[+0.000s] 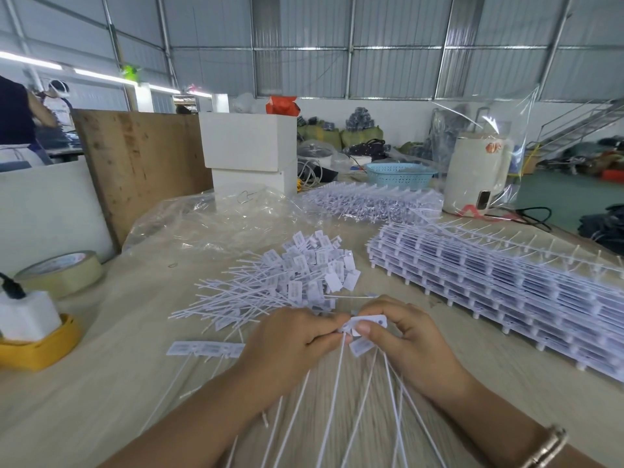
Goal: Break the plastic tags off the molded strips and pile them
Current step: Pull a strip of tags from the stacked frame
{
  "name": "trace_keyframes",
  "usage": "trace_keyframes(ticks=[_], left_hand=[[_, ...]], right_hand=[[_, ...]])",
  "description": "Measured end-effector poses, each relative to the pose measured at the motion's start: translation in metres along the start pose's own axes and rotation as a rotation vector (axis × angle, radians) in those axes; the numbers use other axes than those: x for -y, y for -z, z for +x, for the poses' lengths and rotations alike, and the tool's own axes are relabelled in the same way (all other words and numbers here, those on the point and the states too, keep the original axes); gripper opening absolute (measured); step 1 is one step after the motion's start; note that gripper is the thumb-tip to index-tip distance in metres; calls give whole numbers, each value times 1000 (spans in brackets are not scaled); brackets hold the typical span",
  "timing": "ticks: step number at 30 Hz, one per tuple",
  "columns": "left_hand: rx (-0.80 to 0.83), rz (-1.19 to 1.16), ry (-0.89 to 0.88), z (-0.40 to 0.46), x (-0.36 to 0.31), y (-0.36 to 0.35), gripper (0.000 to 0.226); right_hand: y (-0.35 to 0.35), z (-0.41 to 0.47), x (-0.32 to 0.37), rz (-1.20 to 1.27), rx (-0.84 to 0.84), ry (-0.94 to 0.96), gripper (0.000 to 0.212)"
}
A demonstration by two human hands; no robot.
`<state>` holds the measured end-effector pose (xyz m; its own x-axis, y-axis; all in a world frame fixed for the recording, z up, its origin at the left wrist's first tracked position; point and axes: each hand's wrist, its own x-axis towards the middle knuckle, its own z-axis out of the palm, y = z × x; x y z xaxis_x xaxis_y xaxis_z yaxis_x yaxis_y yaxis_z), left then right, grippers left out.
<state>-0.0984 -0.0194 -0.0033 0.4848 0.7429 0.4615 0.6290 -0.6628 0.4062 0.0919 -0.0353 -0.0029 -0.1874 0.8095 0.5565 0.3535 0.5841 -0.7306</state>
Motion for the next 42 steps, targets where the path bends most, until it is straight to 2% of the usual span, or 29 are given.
trace_keyframes(ticks=[2, 5, 7, 9, 11, 12, 14, 17, 21, 25, 28, 31, 33, 35, 37, 39, 42], left_hand=[[-13, -45, -6, 1, 0, -1, 27], [-16, -97, -11, 0, -1, 0, 39], [-21, -139, 7, -1, -2, 0, 35], [-66, -310, 76, 2, -5, 0, 17], [-104, -459, 163, 3, -2, 1, 19], [-102, -463, 180, 3, 0, 3, 18], [-98, -323, 148, 1, 4, 6, 19], [-68, -120, 113, -2, 7, 7, 29], [-38, 113, 73, 0, -5, 6, 36], [-77, 179, 64, 1, -19, 4, 43], [-100, 202, 32, 1, -23, 3, 45], [-107, 189, 13, 1, -25, 1, 43], [-90, 195, 4, 2, -26, -1, 41], [-61, 195, -18, 1, -25, 1, 38], [-45, 207, -35, 0, -23, 5, 32], [-46, 219, -27, -3, -20, 10, 25], [-14, 242, -25, -5, -16, 14, 30]], right_hand=[[1, 0, 0, 25, -8, 16, 15], [1, 0, -3, 26, -13, 30, 14], [0, 0, -5, 36, -13, 31, 11], [0, 0, -6, 31, -39, 44, 22], [3, -1, -6, 71, -73, 40, 32], [6, -1, -7, 101, -85, 12, 37], [9, 0, -9, 68, -80, -49, 44], [7, 1, -13, -109, -27, -167, 35], [-1, 4, -11, -228, -27, -284, 39], [-5, 4, -11, -374, -16, -274, 34], [-5, 1, -3, -328, -60, -194, 21], [-15, -2, 5, -363, 53, -151, 30], [-18, -2, 7, -385, 100, -121, 26], [-16, -1, 4, -324, 82, -121, 24], [-12, 1, -2, -223, 21, -176, 38], [-9, 3, -4, -148, -46, -228, 41], [-10, 4, -6, -119, -82, -253, 41]])
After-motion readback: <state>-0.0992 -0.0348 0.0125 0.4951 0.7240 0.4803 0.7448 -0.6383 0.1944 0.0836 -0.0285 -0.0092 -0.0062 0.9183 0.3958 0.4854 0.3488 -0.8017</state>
